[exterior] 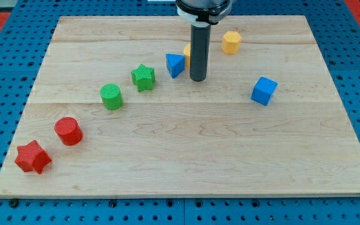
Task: Push the red star slightly to the right
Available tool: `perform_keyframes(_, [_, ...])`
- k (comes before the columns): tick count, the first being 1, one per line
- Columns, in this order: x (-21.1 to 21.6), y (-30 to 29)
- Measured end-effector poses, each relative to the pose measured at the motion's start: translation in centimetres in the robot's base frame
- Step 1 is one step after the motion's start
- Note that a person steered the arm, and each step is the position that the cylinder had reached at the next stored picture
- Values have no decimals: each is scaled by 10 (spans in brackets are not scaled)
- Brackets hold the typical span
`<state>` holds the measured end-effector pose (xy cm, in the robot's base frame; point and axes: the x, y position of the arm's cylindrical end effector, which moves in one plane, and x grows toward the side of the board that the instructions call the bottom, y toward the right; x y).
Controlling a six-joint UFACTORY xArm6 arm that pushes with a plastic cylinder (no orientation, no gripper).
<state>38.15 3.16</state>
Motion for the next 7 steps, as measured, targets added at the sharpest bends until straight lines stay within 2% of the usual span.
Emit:
perform_keyframes(1, [4, -5])
perform_keyframes(2, [37, -35])
perform_keyframes(3, [86, -29])
perform_keyframes(4, [199, -76])
perform_keyframes(5, [238, -125])
perform_keyframes(6, [237, -140])
perform_keyframes(7, [236, -231])
